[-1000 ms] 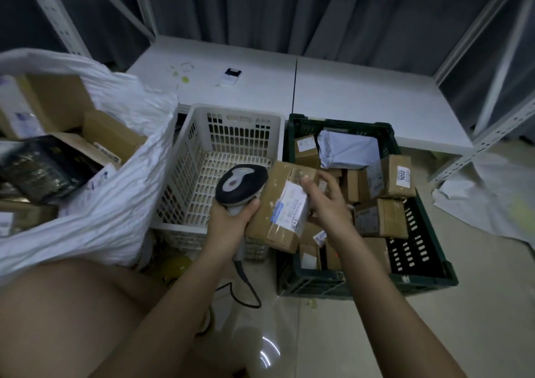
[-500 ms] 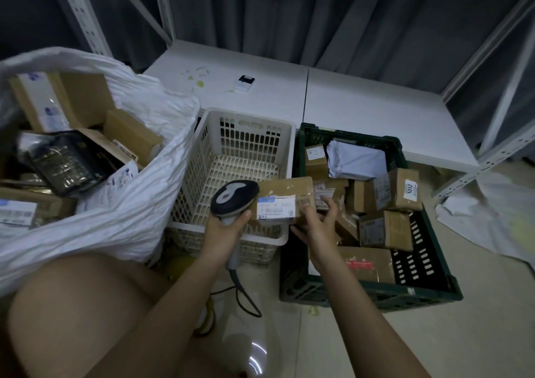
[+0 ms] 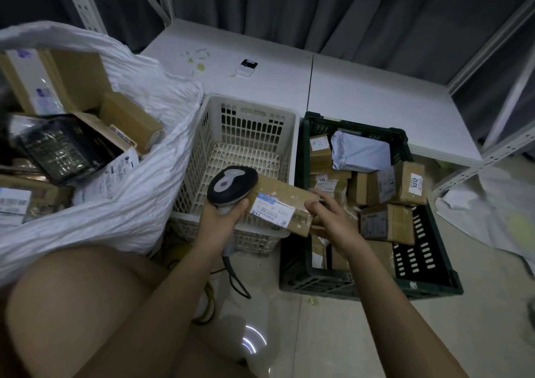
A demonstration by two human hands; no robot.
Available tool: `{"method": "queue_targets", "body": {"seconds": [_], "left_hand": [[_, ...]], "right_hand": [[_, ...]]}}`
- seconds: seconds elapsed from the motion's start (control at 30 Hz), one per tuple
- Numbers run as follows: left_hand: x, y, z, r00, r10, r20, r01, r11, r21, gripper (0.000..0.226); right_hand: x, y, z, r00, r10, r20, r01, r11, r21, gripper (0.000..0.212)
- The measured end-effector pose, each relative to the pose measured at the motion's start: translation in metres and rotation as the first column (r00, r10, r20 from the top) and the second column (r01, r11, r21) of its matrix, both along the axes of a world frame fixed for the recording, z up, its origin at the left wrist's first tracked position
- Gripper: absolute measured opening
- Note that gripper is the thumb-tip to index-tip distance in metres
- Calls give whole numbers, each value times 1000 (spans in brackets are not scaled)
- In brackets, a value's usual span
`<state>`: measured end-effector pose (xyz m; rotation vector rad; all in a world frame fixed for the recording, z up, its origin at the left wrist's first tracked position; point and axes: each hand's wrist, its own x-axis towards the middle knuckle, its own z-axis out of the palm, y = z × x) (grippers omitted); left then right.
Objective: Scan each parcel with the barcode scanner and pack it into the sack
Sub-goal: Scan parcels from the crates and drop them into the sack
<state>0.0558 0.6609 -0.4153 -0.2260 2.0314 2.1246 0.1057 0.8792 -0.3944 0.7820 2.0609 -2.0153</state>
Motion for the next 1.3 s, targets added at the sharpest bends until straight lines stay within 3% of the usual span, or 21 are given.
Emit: {"method": "queue_targets", "body": {"seconds": [0.13, 0.33, 0.8, 1.3], "left_hand": [[1, -2, 4, 1000, -12, 0, 12, 1000, 7, 64], [8, -4, 8, 987, -149, -64, 144, 987, -72, 61], [16, -1, 0, 934, -341, -105, 314, 926, -211, 55], [19, 2, 2, 934, -323, -150, 293, 936, -193, 57]], "right_hand": [[-3, 2, -3, 997, -56, -48, 58, 998, 30, 13], [-18, 19, -13, 959, -270, -82, 271, 963, 7, 27], [-36, 29, -13, 964, -248, -97, 254, 966, 56, 38], [-37, 32, -11, 968, -216, -127, 224, 973, 49, 40]]}}
